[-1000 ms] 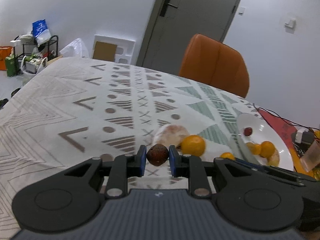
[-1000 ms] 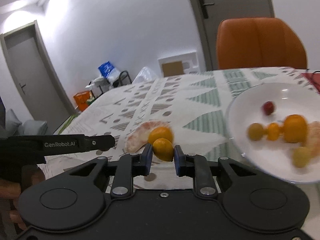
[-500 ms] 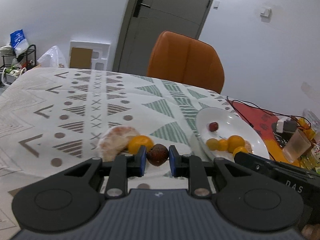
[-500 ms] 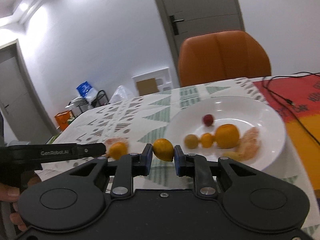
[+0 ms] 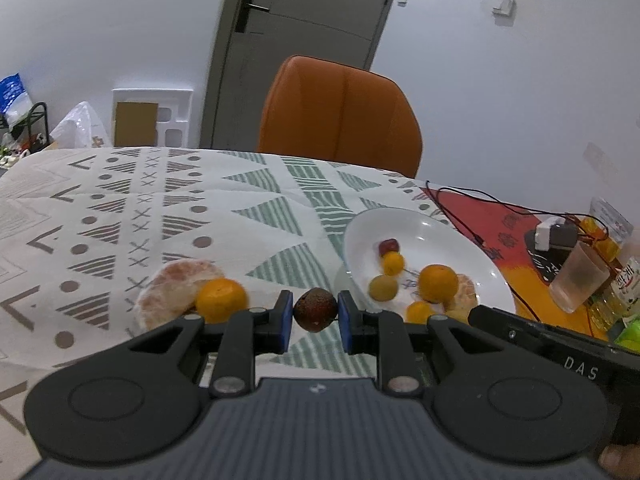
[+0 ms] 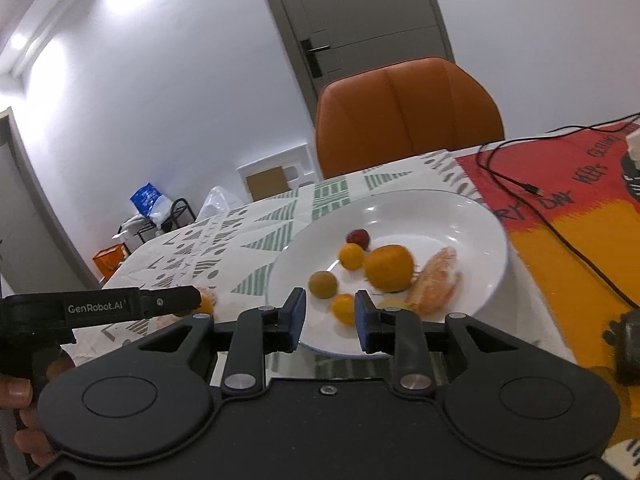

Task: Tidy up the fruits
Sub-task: 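Carry the plum and kumquat onto the white plate and open both grippers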

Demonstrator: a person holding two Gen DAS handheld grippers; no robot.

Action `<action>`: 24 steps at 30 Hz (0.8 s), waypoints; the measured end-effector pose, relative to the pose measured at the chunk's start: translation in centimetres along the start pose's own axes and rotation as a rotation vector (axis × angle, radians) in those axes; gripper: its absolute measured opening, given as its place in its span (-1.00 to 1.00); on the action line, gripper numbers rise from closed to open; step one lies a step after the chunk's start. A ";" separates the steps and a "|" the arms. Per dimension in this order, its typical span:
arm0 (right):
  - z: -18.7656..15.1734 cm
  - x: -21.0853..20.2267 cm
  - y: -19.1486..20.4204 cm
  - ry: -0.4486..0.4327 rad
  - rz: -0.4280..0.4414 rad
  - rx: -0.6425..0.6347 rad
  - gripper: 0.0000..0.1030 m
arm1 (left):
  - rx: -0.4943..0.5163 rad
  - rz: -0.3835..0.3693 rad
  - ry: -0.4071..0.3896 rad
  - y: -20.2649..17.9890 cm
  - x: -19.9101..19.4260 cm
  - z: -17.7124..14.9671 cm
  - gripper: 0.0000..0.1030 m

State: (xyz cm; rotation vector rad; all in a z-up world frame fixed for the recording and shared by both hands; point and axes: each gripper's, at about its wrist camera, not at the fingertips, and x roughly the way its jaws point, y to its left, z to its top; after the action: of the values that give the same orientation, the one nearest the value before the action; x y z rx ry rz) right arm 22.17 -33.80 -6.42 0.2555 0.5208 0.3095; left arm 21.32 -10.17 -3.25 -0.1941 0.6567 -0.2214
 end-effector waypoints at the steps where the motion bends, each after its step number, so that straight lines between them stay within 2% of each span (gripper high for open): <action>1: 0.0 -0.2 -0.3 -0.003 -0.004 0.004 -0.44 | 0.006 -0.006 0.002 -0.3 0.2 0.0 -0.57; 15: -0.1 -2.0 -2.7 -0.030 -0.043 0.053 -0.35 | 0.076 -0.078 0.011 -4.5 2.4 1.1 -0.56; 19: -0.2 -2.0 -2.8 -0.031 -0.040 0.055 -0.35 | 0.088 -0.055 -0.011 -4.8 2.3 1.4 -0.49; 24: -0.4 -1.7 -2.3 -0.027 -0.028 0.054 -0.31 | 0.083 -0.020 -0.002 -3.8 2.1 1.6 -0.40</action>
State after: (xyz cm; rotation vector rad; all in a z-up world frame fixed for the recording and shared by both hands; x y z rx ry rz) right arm 21.03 -36.46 -6.71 0.3035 0.5064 0.2644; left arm 23.36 -14.17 -2.28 -0.1217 0.6425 -0.2674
